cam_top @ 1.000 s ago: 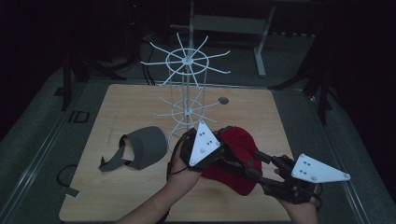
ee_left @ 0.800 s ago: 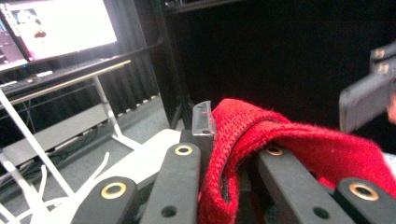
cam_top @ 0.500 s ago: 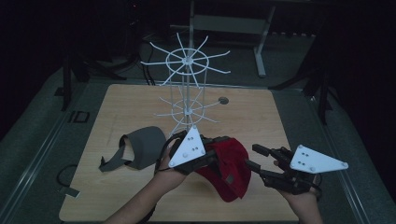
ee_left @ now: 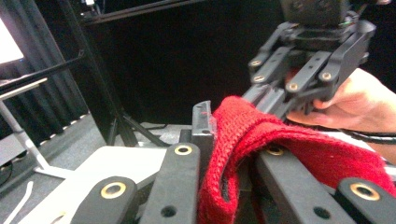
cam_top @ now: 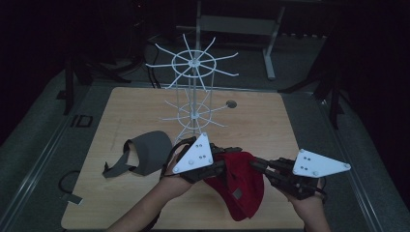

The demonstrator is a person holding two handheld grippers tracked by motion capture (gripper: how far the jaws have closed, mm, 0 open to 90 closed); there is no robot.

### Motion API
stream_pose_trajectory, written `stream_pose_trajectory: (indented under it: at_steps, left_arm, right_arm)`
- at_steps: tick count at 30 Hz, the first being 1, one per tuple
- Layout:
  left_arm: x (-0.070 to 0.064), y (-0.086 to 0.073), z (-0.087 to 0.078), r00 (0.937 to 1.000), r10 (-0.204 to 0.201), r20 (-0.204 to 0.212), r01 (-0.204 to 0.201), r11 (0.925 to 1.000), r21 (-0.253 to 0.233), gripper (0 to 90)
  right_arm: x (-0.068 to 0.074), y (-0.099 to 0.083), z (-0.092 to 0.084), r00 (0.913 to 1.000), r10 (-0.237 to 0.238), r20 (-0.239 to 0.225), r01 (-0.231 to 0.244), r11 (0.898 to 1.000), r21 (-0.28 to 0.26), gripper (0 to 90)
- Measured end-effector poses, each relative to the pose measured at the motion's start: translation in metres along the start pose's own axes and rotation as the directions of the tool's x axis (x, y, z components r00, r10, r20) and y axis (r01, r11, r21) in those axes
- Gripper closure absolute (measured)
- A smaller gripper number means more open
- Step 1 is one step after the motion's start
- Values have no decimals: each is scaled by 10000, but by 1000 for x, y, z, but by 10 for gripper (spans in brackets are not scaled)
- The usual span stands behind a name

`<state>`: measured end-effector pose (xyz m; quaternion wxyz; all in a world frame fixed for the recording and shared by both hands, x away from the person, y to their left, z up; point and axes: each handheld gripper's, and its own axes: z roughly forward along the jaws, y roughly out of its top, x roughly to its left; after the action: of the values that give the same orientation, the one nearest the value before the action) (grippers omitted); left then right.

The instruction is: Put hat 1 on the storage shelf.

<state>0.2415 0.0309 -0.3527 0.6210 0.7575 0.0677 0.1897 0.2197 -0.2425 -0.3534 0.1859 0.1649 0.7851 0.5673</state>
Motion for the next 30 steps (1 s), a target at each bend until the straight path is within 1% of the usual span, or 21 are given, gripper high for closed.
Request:
stream_pose_trajectory:
  at_steps: [1, 3, 4, 6, 7, 10, 12, 14, 15, 17, 19, 20, 21, 22, 23, 25, 26, 27, 28, 29, 30]
  left_arm:
    - [1, -1, 0, 10000, 21, -23, -21, 10000, 45, 841]
    - [1, -2, 0, 10000, -23, 36, 23, 10000, 22, 839]
    - [2, -3, 0, 10000, -18, 60, 18, 10000, 44, 837]
    - [1, -4, 0, 10000, 66, -4, -66, 9999, 103, 820]
    - [0, -4, 0, 10000, 54, -43, -54, 9999, 126, 791]
    - [2, -7, -2, 10000, -51, -62, 52, 9998, 208, 644]
    - [2, -9, -3, 10000, -55, -71, 57, 9996, 292, 602]
    - [1, -10, -4, 9999, 76, -83, -72, 9990, 438, 579]
    - [0, -11, -4, 9998, 140, -157, -132, 9986, 505, 571]
    - [-1, -13, -6, 9998, 131, -177, -121, 9985, 527, 544]
    - [-1, -14, -7, 9996, 129, -262, -115, 9983, 563, 523]
    - [1, -17, -10, 9994, 2, -336, 16, 9986, 531, 516]
    - [1, -18, -11, 9991, -47, -426, 70, 9986, 527, 510]
    - [1, -18, -11, 9991, -47, -426, 70, 9986, 527, 504]
    - [2, -19, -15, 9982, -140, -575, 168, 9987, 490, 503]
    - [3, -20, -17, 9978, -189, -632, 214, 9990, 402, 503]
    - [3, -22, -21, 9958, -376, -841, 408, 9985, 362, 504]
    - [3, -22, -21, 9958, -376, -841, 408, 9985, 362, 505]
    - [1, -22, -24, 9933, -325, -1111, 370, 9986, 388, 512]
    - [1, -22, -24, 9933, -325, -1111, 370, 9986, 388, 512]
    - [2, -23, -26, 9917, -341, -1236, 391, 9985, 378, 513]
  right_arm:
    - [0, 1, -1, 10000, 90, 3, -90, 9999, -66, 883]
    - [2, 3, -2, 9998, 96, 192, -94, 9999, -88, 887]
    - [2, 5, -3, 9997, 138, 193, -136, 9998, -117, 887]
    - [2, 7, -4, 9993, 180, 331, -175, 9997, -154, 888]
    - [2, 8, -5, 9992, 218, 350, -212, 9996, -176, 887]
    - [0, 9, -9, 9975, 386, 585, -368, 9988, -316, 887]
    - [-1, 10, -12, 9962, 478, 730, -446, 9980, -440, 887]
    - [-1, 11, -13, 9958, 432, 811, -398, 9982, -438, 888]
    - [-1, 11, -12, 9955, 420, 854, -387, 9984, -400, 888]
    - [-1, 11, -12, 9944, 458, 956, -425, 9985, -356, 888]
    - [-2, 11, -12, 9939, 512, 977, -480, 9982, -353, 887]
    - [-3, 10, -13, 9921, 604, 1102, -569, 9978, -348, 888]
    - [-3, 10, -13, 9922, 634, 1074, -599, 9976, -360, 887]
    - [-3, 10, -13, 9924, 633, 1055, -600, 9976, -341, 888]
    - [-3, 10, -13, 9920, 622, 1100, -589, 9977, -330, 888]
    - [-2, 10, -14, 9920, 612, 1105, -578, 9978, -336, 887]
    - [-2, 10, -15, 9918, 668, 1087, -625, 9971, -422, 887]
    - [-2, 10, -15, 9918, 668, 1087, -625, 9971, -422, 887]
    - [-2, 10, -15, 9917, 705, 1074, -657, 9967, -481, 888]
    - [-2, 10, -15, 9917, 705, 1074, -657, 9967, -481, 888]
    - [-1, 10, -16, 9912, 744, 1094, -690, 9962, -524, 888]
